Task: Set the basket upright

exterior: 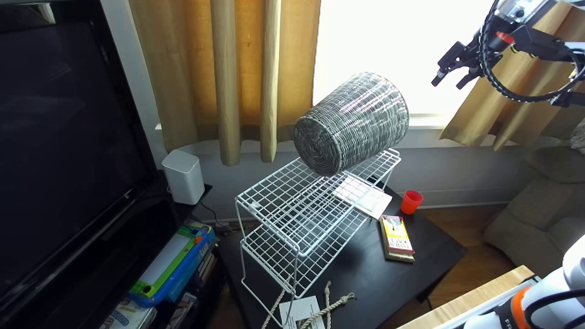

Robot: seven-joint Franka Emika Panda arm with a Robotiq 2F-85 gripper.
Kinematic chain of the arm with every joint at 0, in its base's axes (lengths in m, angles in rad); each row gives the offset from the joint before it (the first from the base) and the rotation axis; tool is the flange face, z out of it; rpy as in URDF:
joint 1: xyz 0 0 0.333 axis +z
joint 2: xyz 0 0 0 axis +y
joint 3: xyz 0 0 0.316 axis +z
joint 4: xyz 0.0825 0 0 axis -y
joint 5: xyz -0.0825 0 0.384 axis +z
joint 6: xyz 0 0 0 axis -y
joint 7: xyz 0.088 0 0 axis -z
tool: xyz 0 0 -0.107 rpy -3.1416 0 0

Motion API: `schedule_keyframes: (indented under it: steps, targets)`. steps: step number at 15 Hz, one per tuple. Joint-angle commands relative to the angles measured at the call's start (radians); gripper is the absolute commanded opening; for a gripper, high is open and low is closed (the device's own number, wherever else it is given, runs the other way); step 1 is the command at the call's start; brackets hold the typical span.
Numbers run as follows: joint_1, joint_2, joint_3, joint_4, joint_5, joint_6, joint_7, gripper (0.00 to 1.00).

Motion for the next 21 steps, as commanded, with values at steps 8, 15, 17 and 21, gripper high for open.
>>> schedule_keyframes:
  steps: [8, 15, 17, 21]
  targets:
    - [0.051, 0.202, -0.011, 0.178, 0.195, -0.02, -0.168, 1.0]
    - [0.073, 0.273, -0.076, 0.217, 0.373, -0.043, -0.295, 1.0]
    - [0.075, 0.318, -0.101, 0.235, 0.507, -0.073, -0.412, 1.0]
    - [0.016, 0.412, -0.094, 0.296, 0.684, -0.202, -0.601, 1.0]
